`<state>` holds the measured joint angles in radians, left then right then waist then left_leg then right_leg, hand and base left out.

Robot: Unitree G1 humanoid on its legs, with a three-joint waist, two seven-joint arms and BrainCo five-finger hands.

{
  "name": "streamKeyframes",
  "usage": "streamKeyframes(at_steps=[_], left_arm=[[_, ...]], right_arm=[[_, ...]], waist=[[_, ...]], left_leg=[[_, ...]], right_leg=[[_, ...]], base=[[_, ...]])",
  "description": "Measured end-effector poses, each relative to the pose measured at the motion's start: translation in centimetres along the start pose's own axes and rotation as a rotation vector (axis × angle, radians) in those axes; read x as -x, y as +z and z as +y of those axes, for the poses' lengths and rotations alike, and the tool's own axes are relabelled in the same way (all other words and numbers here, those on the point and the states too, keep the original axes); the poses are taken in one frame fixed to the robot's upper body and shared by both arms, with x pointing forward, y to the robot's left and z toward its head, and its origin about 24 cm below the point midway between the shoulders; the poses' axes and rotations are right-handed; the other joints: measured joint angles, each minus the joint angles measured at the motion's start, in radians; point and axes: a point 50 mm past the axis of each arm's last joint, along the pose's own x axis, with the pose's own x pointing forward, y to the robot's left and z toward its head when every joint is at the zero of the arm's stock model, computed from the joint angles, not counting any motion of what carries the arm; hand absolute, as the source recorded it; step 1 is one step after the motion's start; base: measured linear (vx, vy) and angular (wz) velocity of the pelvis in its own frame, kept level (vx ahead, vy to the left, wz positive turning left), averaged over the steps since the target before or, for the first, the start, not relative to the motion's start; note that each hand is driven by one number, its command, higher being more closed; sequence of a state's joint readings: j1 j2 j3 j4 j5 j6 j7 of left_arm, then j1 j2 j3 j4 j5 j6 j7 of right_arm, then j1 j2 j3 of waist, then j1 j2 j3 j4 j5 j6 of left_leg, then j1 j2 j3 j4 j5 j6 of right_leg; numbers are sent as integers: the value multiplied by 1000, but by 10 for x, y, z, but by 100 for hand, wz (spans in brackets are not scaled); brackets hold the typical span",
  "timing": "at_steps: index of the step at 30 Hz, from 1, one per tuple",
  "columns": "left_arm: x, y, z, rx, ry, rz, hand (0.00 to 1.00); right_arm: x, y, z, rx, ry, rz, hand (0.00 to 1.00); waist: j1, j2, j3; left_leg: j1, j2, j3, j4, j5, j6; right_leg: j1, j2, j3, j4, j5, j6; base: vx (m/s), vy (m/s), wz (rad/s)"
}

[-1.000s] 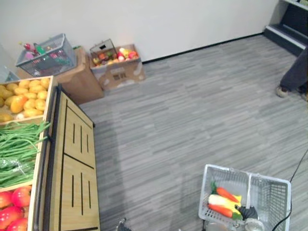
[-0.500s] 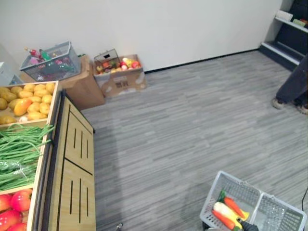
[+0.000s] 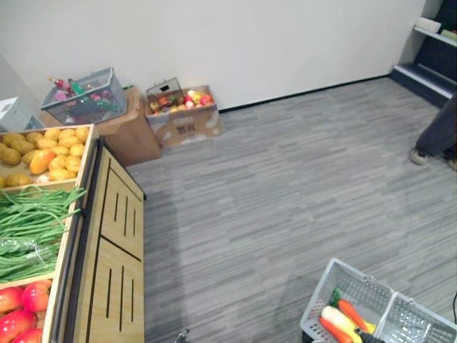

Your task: Pick vegetable in the basket

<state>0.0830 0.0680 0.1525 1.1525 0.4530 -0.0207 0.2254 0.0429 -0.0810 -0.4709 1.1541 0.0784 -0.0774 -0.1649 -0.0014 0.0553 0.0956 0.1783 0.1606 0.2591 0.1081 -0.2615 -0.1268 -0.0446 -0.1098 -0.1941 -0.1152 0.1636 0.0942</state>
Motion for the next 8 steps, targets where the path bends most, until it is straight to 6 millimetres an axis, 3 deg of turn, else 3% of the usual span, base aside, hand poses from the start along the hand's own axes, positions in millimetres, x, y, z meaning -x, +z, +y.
streamKeyframes(at_steps=[8], left_arm=[[0,-1,0,15,-7,5,0]], right_arm=[[0,-1,1,4,3,3,100]], waist=[[0,-3,-2]], left_leg=[[-2,-3,-18,1,6,-1]], right_leg=[[4,-3,-17,0,-3,-1]], base=[[0,0,4]])
